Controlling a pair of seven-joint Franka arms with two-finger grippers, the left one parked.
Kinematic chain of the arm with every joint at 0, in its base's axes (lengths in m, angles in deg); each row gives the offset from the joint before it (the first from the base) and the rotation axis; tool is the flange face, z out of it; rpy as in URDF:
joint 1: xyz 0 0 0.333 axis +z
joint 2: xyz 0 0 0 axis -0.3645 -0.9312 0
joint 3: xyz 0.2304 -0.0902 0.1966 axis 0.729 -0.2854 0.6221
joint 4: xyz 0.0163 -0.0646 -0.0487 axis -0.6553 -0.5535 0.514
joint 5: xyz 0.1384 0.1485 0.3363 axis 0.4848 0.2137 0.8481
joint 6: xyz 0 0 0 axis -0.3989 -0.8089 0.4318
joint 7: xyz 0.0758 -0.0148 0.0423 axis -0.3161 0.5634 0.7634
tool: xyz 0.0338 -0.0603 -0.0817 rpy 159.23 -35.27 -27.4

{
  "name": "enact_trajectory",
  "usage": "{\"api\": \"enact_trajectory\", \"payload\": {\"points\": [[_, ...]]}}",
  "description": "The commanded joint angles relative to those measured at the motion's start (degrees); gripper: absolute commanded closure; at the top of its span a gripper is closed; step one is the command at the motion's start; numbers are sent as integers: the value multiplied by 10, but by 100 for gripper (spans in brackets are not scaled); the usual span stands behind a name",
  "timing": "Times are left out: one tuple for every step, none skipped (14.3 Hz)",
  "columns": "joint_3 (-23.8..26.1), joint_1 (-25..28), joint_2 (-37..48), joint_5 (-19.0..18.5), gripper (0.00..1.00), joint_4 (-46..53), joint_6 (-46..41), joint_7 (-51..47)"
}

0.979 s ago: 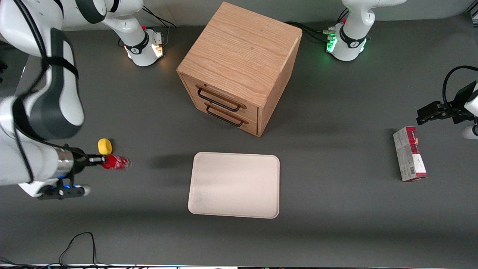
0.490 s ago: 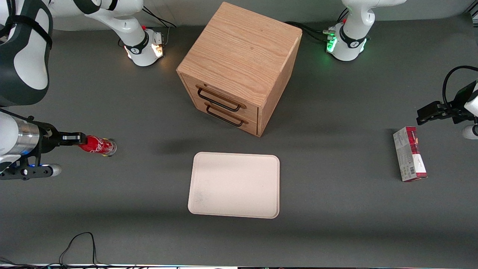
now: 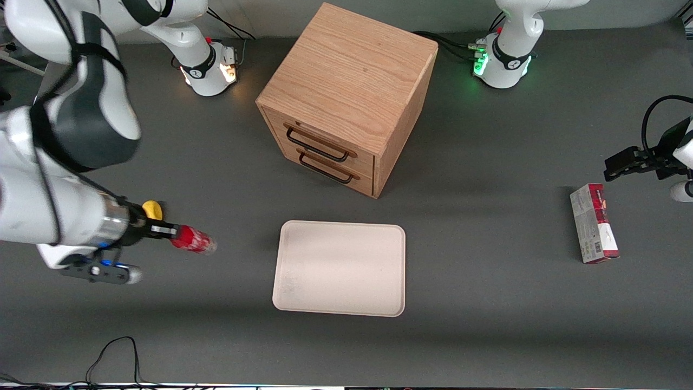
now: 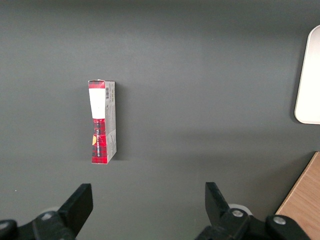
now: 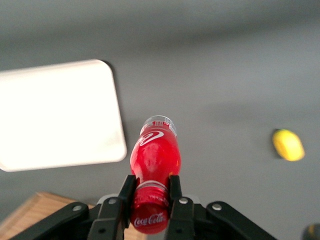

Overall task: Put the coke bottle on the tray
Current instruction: 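Lift the red bottle and swing it upright toward the white tray, then lower the upright bottle onto the tray's edge and open the gripper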

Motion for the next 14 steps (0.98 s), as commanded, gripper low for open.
{"api": "enact_trajectory", "payload": {"points": [[0, 43, -38, -26, 100, 26, 39, -73], [1, 56, -46, -36, 100, 26, 53, -87], [0, 68, -54, -40, 100, 26, 63, -98], [0, 76, -61, -41, 100, 26, 72, -103], [-2, 85, -68, -45, 100, 26, 82, -105], [-1, 93, -79, -55, 100, 26, 93, -109], [-2, 102, -92, -63, 100, 26, 107, -117], [-1, 108, -104, -70, 100, 26, 124, -121], [-1, 111, -114, -73, 100, 26, 138, -126], [-2, 117, -122, -73, 100, 26, 152, -133], [-4, 122, -132, -74, 100, 26, 166, -135], [-2, 122, -138, -75, 100, 26, 175, -136], [-2, 122, -144, -76, 100, 26, 183, -136], [-2, 122, -150, -76, 100, 26, 195, -136]]}}
